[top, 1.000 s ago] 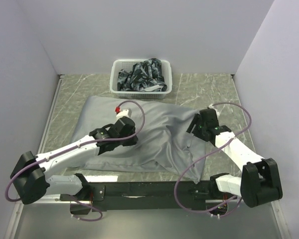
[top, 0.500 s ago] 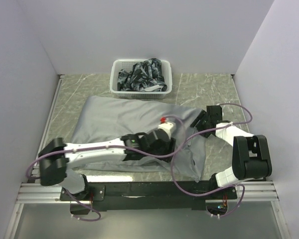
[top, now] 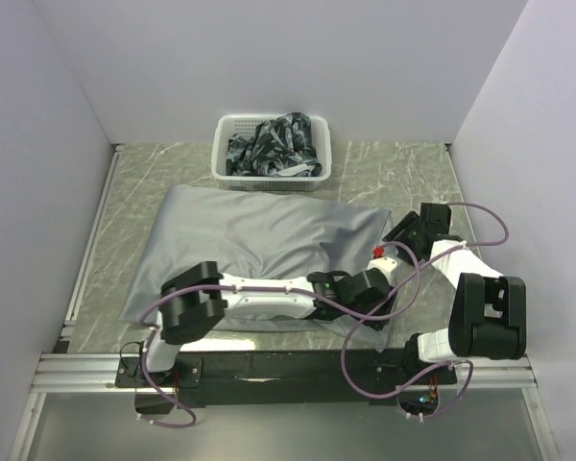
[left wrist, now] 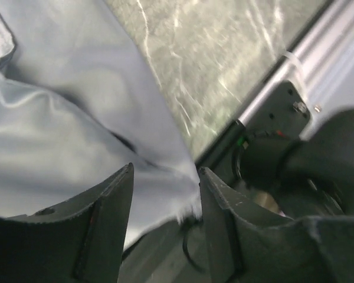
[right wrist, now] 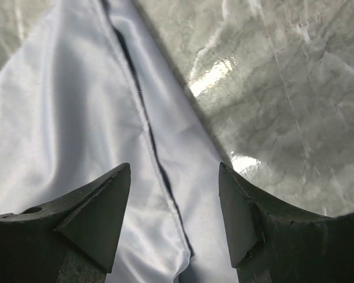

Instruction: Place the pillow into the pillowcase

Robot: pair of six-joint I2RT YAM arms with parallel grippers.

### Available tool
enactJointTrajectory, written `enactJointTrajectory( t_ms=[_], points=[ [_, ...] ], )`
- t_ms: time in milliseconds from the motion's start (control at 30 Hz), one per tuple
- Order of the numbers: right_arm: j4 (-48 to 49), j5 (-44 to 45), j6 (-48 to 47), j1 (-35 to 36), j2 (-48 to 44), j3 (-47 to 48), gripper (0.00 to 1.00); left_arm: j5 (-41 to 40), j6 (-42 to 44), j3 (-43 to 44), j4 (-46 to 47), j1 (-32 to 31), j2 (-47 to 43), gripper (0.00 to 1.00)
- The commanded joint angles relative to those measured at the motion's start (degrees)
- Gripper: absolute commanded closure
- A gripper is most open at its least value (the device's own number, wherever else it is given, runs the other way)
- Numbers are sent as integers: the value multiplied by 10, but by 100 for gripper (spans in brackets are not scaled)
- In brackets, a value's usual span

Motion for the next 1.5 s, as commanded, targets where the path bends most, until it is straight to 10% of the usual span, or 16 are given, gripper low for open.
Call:
enactJointTrajectory(
  t_ms=[0, 400, 733, 1467],
  points=[
    [-24, -10, -11, -6, -21, 36, 32, -37, -29, 60, -32, -10, 68, 49],
    [-16, -47, -13, -5, -4, 61, 32, -112, -61, 79, -87, -22, 123, 53],
    [-12, -42, -25, -5, 44, 88, 32, -79, -53, 60, -66, -27, 107, 99],
    [6, -12, 3, 4, 177, 176, 48, -41, -57, -39, 11, -33, 9, 99]
  ],
)
